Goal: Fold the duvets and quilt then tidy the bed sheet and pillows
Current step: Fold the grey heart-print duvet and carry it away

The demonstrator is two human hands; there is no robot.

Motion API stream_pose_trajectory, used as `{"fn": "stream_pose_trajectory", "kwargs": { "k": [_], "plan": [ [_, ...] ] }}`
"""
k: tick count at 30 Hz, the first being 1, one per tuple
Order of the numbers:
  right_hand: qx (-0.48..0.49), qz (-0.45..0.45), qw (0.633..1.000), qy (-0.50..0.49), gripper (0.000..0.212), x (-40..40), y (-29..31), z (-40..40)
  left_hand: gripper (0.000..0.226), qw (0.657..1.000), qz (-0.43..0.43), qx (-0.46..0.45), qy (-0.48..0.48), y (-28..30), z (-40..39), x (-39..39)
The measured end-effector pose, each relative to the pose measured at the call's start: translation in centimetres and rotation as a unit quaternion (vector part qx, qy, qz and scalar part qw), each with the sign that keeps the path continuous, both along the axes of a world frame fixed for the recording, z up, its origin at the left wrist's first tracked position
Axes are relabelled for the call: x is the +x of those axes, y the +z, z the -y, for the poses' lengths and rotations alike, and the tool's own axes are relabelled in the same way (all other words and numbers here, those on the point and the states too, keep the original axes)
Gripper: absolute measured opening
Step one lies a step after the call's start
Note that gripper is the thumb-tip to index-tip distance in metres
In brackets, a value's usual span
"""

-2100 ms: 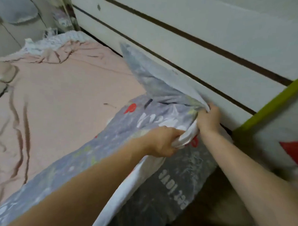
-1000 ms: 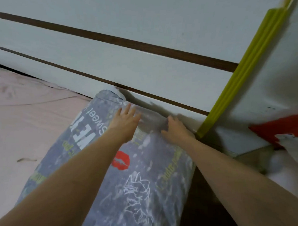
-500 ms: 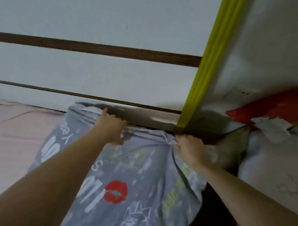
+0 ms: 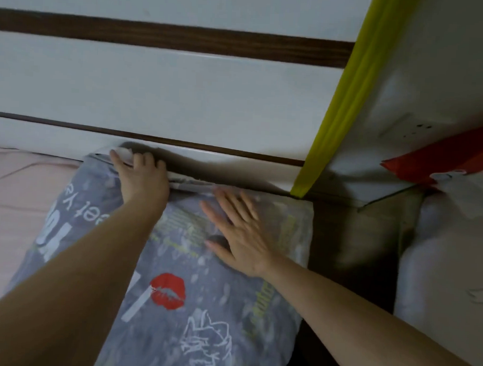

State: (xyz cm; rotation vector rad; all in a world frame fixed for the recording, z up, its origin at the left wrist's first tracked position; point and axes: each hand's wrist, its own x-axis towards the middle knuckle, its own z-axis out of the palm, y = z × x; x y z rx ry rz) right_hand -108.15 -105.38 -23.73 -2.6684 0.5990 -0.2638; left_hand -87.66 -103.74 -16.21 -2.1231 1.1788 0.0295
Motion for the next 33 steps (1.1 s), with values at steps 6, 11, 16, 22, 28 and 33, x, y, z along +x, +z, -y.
{"fn": "stream_pose_trajectory", "kwargs": {
  "k": [6,11,16,22,28,33],
  "plan": [
    [0.003,-0.115,0.993,0.017,0.068,1.6,-5.3,-0.3,0.068,0.969,-0.151,-0.195,-0.03,-3.3,-8.7,-3.2],
    [0.037,-0.171,0.984,-0.035,0.085,6.7,-5.5,2.8,0.081,0.981,-0.18,-0.057,0.041,-7.1,-10.0,1.8],
    [-0.031,-0.098,0.986,0.132,0.066,3.7,-4.3,-2.1,0.069,0.981,-0.181,-0.061,-0.023,-5.8,-9.7,2.4],
    [-0.061,-0.266,0.962,0.028,0.044,8.6,2.5,-6.5,0.047,0.934,-0.292,-0.129,0.157,2.8,-20.5,-0.2],
    [-0.038,-0.238,0.935,0.261,0.027,11.5,16.2,-25.4,0.038,0.868,-0.267,-0.165,0.384,12.8,-42.6,-6.1],
    [-0.04,-0.235,0.863,0.445,0.021,6.9,23.2,-50.2,0.04,0.801,-0.181,-0.227,0.524,21.2,-67.1,-16.6]
  ]
}}
